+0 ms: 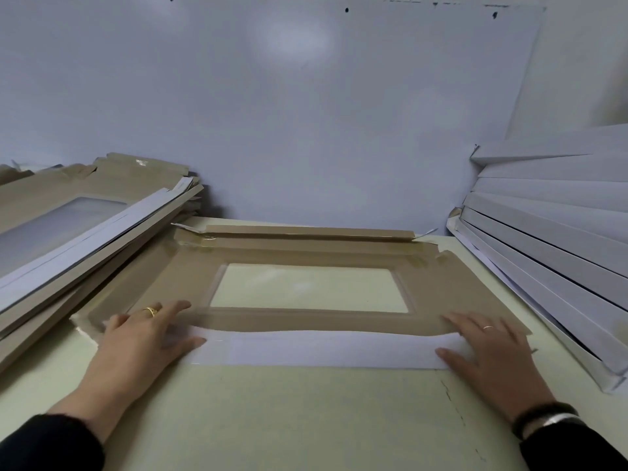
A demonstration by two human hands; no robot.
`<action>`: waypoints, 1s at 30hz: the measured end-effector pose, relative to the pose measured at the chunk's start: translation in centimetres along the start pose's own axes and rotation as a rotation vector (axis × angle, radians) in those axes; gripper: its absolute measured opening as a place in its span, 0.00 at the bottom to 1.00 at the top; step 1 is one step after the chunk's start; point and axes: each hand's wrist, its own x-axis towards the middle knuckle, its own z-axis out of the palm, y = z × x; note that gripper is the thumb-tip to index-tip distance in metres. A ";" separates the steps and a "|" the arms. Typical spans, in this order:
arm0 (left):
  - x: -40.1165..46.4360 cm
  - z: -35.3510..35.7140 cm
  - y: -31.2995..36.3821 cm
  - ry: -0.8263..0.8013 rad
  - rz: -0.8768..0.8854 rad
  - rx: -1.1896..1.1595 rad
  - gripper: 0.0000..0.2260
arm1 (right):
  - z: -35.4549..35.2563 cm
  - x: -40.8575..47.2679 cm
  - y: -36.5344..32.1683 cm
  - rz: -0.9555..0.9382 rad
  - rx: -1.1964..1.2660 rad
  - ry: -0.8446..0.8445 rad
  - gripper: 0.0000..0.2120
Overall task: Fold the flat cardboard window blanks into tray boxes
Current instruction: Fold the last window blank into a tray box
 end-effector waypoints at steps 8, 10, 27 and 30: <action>-0.6 2.9 8.7 -0.136 0.449 -0.118 0.24 | 1.0 0.1 -9.6 -0.501 0.085 -0.169 0.21; -1.3 4.2 11.6 -0.254 0.466 -0.115 0.23 | 2.3 0.2 -11.6 -0.500 0.161 -0.310 0.24; -0.9 1.1 -1.2 -0.354 0.164 0.000 0.32 | 0.3 -0.6 1.9 -0.229 0.039 -0.385 0.22; -0.6 0.6 -2.5 -0.359 0.136 -0.095 0.48 | 0.0 -0.6 2.6 -0.195 0.096 -0.374 0.22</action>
